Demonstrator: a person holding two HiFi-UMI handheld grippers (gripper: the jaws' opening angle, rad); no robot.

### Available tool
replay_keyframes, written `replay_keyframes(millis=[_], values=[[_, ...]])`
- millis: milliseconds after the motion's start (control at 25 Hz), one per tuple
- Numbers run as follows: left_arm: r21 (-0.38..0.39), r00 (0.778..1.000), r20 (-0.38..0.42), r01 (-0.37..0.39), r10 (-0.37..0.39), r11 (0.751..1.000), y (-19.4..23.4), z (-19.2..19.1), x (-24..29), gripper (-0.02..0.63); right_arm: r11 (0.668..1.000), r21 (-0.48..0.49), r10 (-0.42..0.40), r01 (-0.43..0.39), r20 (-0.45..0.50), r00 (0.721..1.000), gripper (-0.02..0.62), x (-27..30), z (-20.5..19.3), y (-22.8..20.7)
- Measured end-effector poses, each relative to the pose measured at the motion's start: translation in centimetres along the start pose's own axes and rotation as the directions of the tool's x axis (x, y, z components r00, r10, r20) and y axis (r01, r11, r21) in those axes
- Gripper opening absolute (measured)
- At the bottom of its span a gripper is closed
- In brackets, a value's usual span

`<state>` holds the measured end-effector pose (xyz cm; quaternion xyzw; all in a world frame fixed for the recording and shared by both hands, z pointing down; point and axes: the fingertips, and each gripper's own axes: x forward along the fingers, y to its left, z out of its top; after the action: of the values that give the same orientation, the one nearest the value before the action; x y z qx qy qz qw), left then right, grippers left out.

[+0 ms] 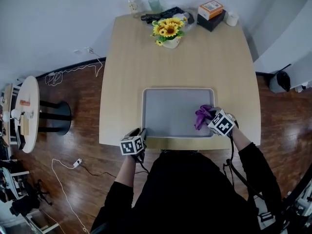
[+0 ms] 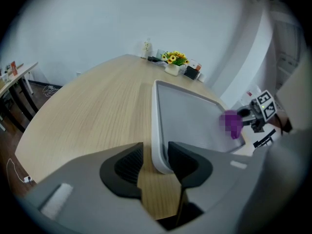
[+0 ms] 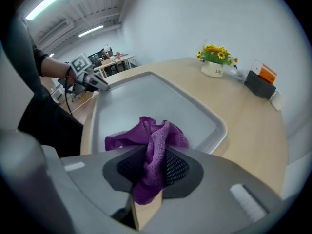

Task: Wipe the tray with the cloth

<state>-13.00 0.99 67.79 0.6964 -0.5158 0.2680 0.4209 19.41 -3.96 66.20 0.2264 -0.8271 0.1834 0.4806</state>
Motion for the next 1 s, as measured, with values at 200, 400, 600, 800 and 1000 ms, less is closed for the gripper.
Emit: replay_keyframes(millis=[200, 400, 600, 800, 1000], values=[[0.030, 0.999, -0.011, 0.033, -0.033, 0.999, -0.6, 0.2, 0.3, 0.141, 0.980, 0.094, -0.180, 0.177, 0.017, 0.984, 0.084, 1.0, 3.8, -9.0], [0.055, 0.997, -0.008, 0.077, -0.076, 0.996, -0.8, 0.2, 0.3, 0.119, 0.957, 0.113, -0.259, 0.268, -0.095, 0.961, 0.083, 2.1, 5.2, -9.6], [0.095, 0.994, -0.016, 0.112, -0.111, 0.989, -1.1, 0.2, 0.2, 0.093, 0.974, 0.023, -0.222, 0.225, -0.084, 0.971, 0.081, 5.0, 10.6, -6.2], [0.118, 0.989, -0.027, 0.149, -0.147, 0.982, -1.4, 0.3, 0.1, 0.100, 0.982, -0.108, -0.159, 0.155, -0.031, 0.987, 0.083, 9.4, 18.2, -1.2], [0.135, 0.983, -0.024, 0.184, -0.182, 0.974, -1.6, 0.3, 0.4, 0.107, 0.972, -0.192, -0.137, 0.132, -0.009, 0.991, 0.083, 12.5, 23.4, 2.0]])
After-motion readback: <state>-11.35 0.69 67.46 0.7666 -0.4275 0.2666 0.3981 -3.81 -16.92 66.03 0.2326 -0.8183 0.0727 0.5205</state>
